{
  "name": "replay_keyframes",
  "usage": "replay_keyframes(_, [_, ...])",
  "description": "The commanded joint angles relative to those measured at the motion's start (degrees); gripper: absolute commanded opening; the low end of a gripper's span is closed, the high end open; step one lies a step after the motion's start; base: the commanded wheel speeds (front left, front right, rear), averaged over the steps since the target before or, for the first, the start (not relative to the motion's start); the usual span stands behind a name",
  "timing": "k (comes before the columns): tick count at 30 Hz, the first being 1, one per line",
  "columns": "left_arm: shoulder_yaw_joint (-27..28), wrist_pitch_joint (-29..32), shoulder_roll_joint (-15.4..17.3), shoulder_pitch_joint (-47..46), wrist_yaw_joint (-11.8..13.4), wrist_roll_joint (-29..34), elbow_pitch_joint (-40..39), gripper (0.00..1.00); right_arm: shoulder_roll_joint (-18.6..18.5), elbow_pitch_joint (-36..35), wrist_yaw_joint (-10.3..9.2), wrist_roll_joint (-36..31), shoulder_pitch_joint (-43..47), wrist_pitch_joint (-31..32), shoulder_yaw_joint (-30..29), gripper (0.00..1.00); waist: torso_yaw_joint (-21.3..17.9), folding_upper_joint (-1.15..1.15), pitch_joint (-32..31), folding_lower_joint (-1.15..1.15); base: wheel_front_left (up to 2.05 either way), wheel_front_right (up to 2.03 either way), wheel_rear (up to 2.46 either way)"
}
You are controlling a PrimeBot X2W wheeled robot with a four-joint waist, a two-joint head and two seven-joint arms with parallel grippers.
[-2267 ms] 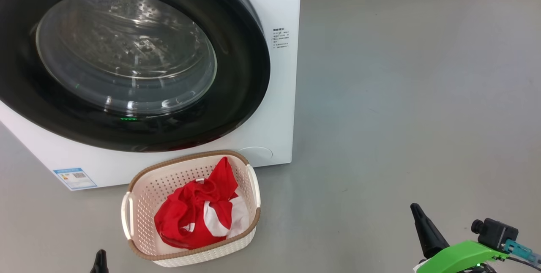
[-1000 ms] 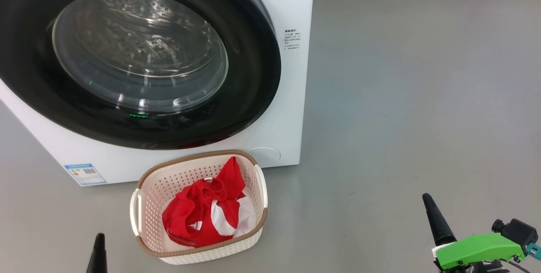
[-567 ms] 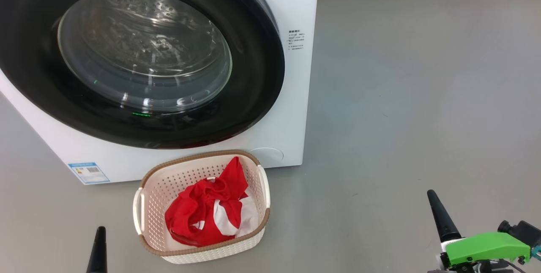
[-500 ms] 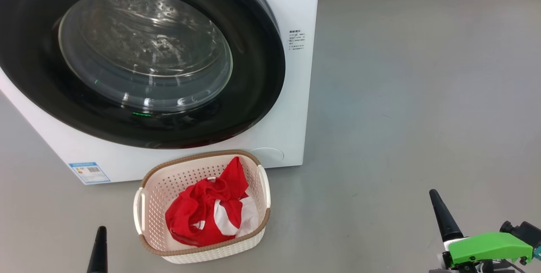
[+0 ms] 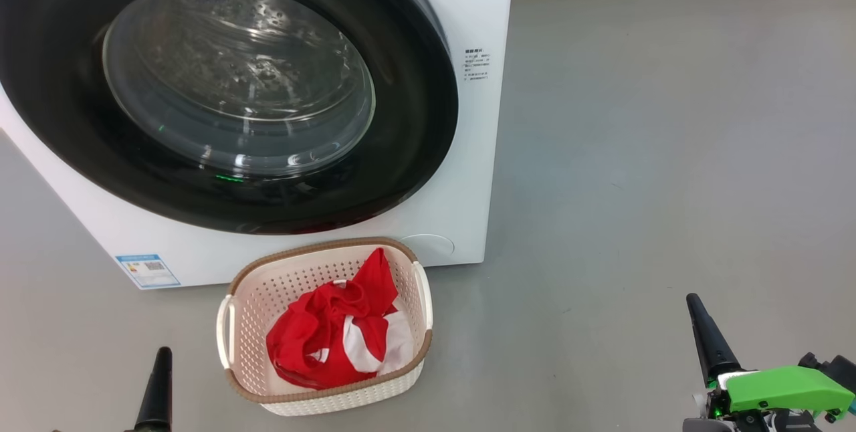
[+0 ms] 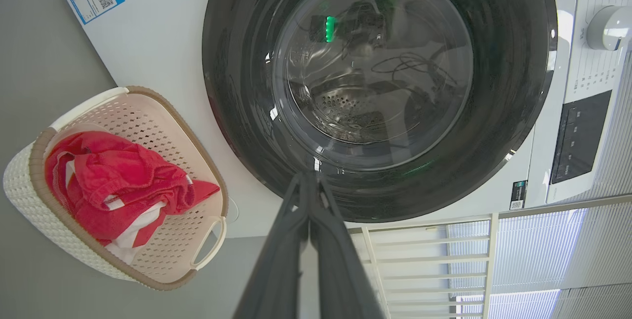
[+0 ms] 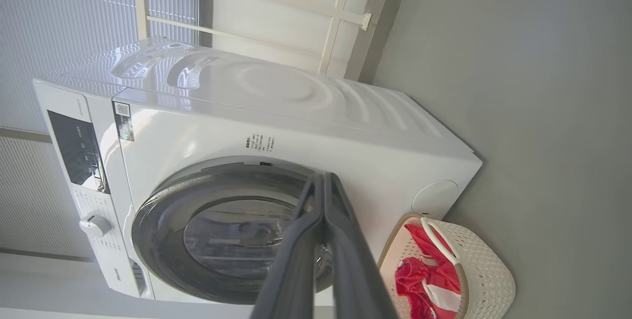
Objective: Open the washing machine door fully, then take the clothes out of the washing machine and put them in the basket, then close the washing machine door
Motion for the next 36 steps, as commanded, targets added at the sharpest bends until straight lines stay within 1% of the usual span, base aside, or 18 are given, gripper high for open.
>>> replay_keyframes(1, [1.83,0.52,0.78,-2.59,-0.16,-1.51,-1.68,0.0,0.01,-1.93,-0.04,1.34,-1.1,0.64,0.71,0.0,0.06,0.0,-0.02,0.0,0.0,0.0,0.0])
replay_keyframes(19, [2.35,3.47,0.55,-4.25,-0.19,-11.69,-2.11,0.0,1.24,-3.68,-0.06,10.95,-1.04,3.72,-1.8,0.0,0.93,0.0,-0.23,0.0,0.0,0.0,0.0])
replay_keyframes(36, [2.35,3.46,0.55,-4.25,-0.19,-11.69,-2.11,0.0,1.3,-3.67,-0.06,10.88,-1.05,3.78,-1.89,0.0,0.93,0.0,-0.22,0.0,0.0,0.0,0.0])
